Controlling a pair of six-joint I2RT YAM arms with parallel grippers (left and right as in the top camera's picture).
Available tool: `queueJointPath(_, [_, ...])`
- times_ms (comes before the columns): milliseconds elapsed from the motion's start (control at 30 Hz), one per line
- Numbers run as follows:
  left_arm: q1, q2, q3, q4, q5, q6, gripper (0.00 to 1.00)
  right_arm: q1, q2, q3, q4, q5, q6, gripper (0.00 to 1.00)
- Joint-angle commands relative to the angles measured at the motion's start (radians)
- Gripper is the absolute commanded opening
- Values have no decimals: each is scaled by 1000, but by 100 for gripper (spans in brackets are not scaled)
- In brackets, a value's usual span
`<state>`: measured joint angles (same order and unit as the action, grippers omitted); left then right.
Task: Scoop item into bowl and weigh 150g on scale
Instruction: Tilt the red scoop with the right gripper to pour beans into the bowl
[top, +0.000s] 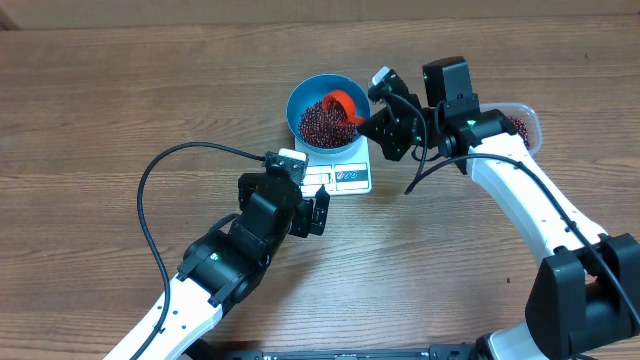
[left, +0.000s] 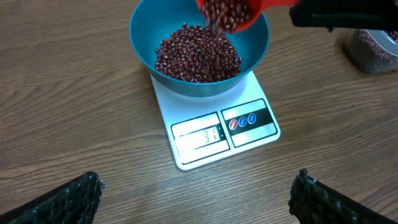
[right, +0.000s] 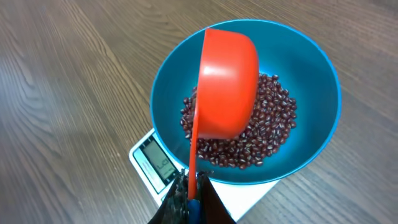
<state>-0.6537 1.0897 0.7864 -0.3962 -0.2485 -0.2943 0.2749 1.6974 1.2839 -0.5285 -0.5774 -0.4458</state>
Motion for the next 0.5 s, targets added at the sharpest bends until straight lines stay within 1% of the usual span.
queueJointPath(0, [5, 1, 23, 4, -13, -17, 100, -1, -23, 25, -1, 1, -111, 4])
queueJointPath(233, [5, 1, 23, 4, -13, -17, 99, -1, -23, 25, 4, 1, -119, 4])
queueJointPath(367, [5, 1, 23, 4, -13, -17, 100, -1, -23, 25, 2, 1, -198, 4])
queueJointPath(467, [5, 1, 23, 4, -13, -17, 99, -1, -23, 25, 3, 1, -218, 4])
